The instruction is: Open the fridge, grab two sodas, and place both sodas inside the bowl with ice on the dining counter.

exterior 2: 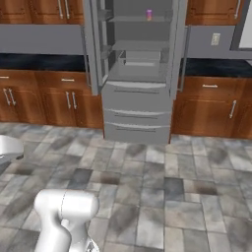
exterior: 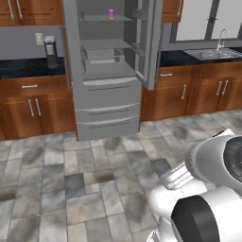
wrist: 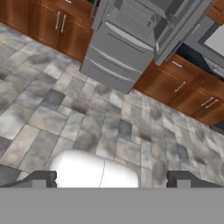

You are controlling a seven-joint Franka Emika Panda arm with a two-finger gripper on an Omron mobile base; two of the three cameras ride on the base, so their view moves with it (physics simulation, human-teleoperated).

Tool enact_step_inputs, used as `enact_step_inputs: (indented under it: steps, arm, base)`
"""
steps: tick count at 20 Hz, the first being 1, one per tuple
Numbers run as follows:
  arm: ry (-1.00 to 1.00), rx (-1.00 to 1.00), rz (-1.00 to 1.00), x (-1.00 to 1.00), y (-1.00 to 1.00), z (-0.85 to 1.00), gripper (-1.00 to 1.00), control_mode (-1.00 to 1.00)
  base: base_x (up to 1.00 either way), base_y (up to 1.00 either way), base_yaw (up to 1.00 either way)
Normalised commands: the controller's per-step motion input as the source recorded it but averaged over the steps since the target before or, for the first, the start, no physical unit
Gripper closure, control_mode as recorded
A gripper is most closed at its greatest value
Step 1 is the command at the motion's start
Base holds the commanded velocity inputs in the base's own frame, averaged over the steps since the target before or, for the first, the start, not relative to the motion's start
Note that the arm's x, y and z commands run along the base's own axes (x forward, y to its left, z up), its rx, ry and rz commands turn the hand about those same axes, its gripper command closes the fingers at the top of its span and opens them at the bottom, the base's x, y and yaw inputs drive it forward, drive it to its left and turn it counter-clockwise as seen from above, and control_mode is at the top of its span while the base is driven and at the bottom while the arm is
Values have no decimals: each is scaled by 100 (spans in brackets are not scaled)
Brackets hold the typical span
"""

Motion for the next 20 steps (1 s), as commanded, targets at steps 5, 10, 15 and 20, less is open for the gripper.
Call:
enact_step_inputs:
  steps: [5,10,15,20]
  arm:
    - [0,0,0,0,0,0,-100,100]
    - [0,0,0,0,0,0,-100,100]
    - [0,0,0,0,0,0,-100,100]
    - [0,0,0,0,0,0,-100,100]
  base:
    - [81,-31,3]
    - [89,-23,2]
    - [86,-26,3]
    - [82,-26,3]
